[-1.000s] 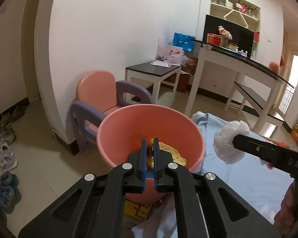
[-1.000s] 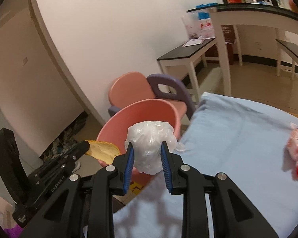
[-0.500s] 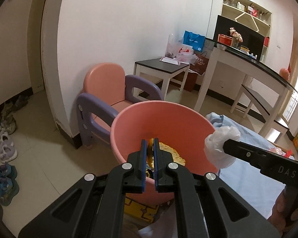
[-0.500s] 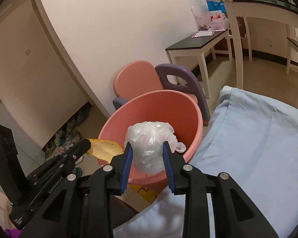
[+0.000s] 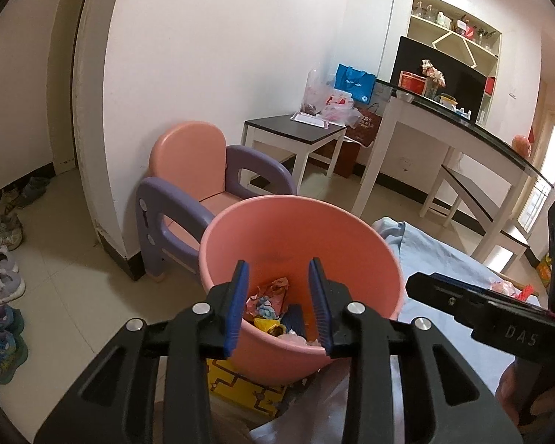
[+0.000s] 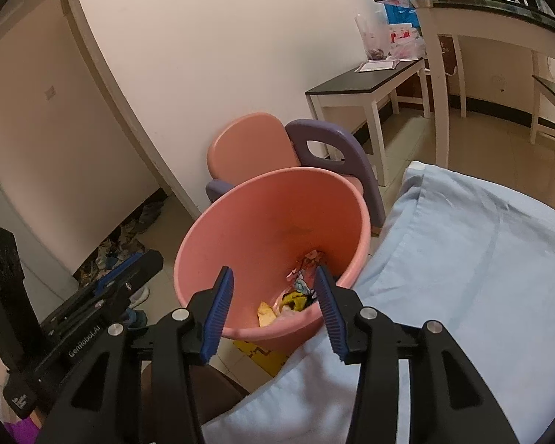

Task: Collect trash
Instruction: 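Move both tools back over the table toward the red mesh net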

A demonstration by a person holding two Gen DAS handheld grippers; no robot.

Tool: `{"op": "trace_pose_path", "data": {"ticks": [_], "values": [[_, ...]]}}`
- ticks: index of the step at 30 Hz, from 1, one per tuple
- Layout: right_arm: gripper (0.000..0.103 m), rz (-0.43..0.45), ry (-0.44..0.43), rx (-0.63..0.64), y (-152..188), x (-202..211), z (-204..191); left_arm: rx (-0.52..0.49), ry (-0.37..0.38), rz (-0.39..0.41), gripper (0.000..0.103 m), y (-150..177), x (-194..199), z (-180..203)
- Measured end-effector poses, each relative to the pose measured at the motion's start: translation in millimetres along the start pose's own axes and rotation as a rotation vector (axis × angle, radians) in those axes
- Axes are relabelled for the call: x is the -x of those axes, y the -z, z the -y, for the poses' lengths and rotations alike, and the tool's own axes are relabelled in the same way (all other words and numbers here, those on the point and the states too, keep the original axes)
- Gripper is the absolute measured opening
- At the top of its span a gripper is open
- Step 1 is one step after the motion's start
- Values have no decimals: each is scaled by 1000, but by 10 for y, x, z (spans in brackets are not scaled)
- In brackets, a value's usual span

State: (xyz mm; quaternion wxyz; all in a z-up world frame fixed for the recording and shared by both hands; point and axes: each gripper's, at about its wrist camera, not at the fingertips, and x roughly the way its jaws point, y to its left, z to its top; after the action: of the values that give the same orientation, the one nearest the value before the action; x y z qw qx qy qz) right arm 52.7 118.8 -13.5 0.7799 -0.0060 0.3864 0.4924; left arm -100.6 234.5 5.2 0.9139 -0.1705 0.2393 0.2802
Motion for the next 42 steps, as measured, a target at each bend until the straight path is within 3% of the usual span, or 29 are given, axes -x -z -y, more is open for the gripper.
{"op": "trace_pose_path", "data": {"ticks": [20,29,36,42], "values": [[56,7,103,-108,370,485,431,-57,56,-42,34,94,138,373],[57,53,287,-143,620,848,772,-82,96,-73,34,168,130,612],[57,89,403,-275,800,1208,1227,-106,135,-104,34,229,74,803],[62,179,504,-410,778,1577,1643,-133,162,-118,34,302,41,948]]}}
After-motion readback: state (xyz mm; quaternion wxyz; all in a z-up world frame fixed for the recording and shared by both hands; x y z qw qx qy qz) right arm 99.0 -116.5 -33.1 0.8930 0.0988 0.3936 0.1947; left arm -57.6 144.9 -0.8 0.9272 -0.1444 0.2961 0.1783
